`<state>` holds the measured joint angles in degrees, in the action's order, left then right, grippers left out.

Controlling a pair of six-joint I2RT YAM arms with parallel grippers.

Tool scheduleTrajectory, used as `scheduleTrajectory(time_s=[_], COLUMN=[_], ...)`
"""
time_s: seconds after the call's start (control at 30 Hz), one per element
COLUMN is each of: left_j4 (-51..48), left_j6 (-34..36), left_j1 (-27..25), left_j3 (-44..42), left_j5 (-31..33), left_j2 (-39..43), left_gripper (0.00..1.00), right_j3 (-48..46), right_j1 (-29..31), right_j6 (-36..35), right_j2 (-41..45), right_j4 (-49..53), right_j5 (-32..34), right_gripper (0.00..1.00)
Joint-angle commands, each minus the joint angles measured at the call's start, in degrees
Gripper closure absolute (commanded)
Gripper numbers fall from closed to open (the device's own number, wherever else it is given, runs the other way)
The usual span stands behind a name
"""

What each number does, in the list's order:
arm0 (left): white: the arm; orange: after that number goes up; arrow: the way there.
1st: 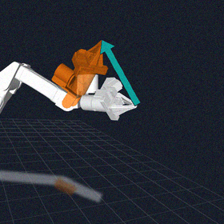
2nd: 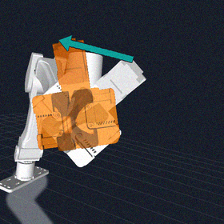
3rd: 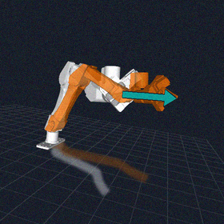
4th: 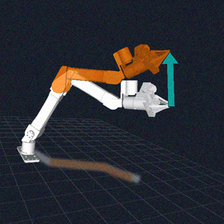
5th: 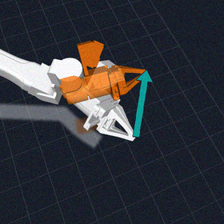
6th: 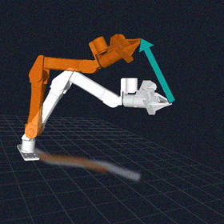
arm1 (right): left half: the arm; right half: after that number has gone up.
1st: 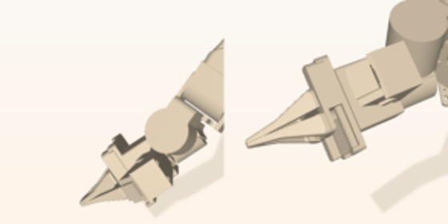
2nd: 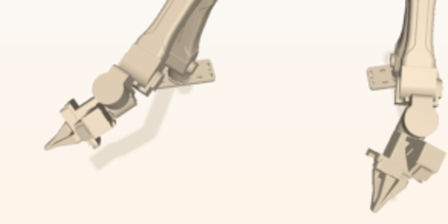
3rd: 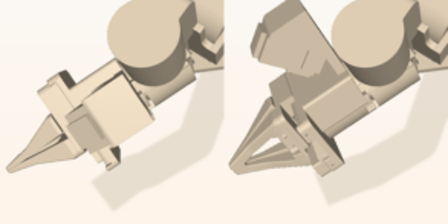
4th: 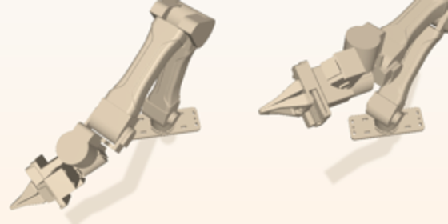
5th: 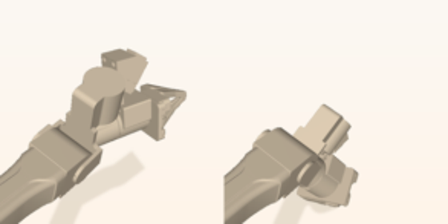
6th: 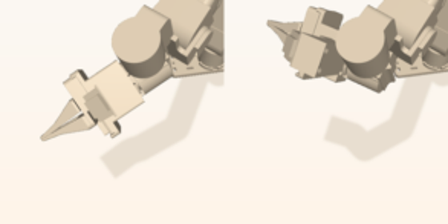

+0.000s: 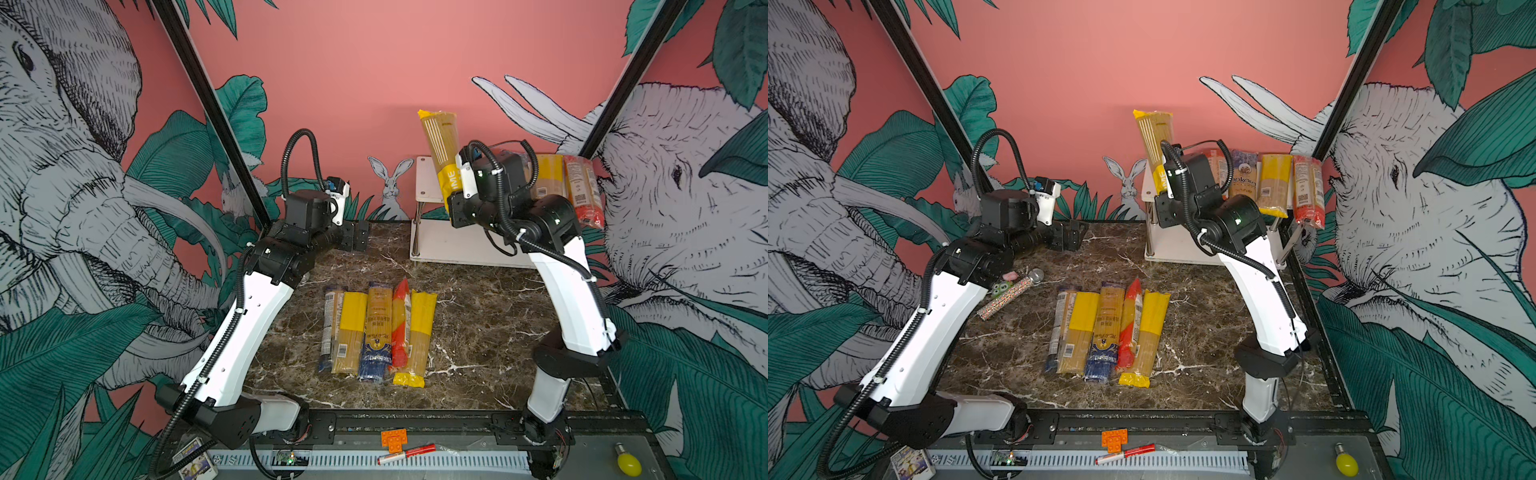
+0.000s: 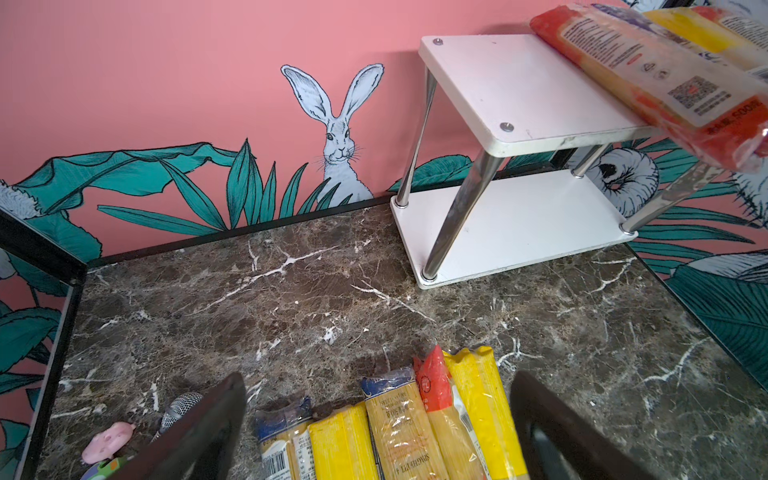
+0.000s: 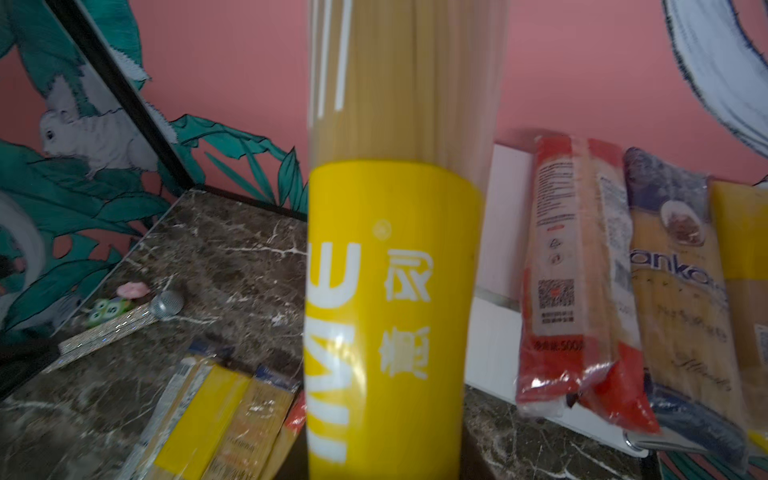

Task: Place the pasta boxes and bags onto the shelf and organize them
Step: 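Stand the 'PASTATIME' bag upright beside the red-and-white bag with the right gripper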

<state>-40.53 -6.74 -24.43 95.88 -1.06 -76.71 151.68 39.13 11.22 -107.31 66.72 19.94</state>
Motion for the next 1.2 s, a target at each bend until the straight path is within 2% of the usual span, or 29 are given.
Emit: scheduleTrajectory(time_s=[0.0,0.2,0.43,0.63,0.67,0.77,0.83,0.93,1.17], left_j4=[2.14,1.63,0.34,-0.28,-0.39,-0.7,-0.93,-0.92,-0.35], left_j6=[0.51,0.32,0.38,-0.04,-0.11,-0.23,-0.18,-0.33,-0.8], left_j1=[0.92,1.5,2.1,2.62,2.71,2.8,2.85,2.99,3.11], left_j3=[1.81,1.63,0.59,-0.16,-0.24,-0.2,-0.33,-0.94,-2.53], left_j5=[-2.09,-2.03,-0.56,0.19,0.19,0.24,0.25,0.15,-0.38], left_j2=[0.0,-0.26,1.86,3.17,3.29,3.58,3.78,4.19,5.39], left_gripper=[0.01,0.0,0.0,0.01,0.01,0.01,0.01,0.01,0.01], right_j3=[4.13,4.33,4.39,4.02,3.96,3.59,3.03,2.92,2.69], right_j1=[-1.81,-5.83,-7.88,-9.95,-10.16,-10.38,-10.38,-10.36,-10.32], right_j6=[-5.07,-0.75,3.01,5.62,5.91,6.49,6.53,6.75,7.13], right_j2=[-3.24,-8.7,-11.67,-11.96,-11.96,-11.74,-11.48,-11.2,-9.27], right_j4=[-16.84,-19.54,-17.3,-14.01,-13.66,-13.11,-13.28,-12.78,-11.11], right_j5=[7.62,10.61,12.72,11.39,11.19,10.95,10.48,9.77,7.7], right_gripper=[1.0,1.0,1.0,1.0,0.96,0.66,0.53,0.45,0.36])
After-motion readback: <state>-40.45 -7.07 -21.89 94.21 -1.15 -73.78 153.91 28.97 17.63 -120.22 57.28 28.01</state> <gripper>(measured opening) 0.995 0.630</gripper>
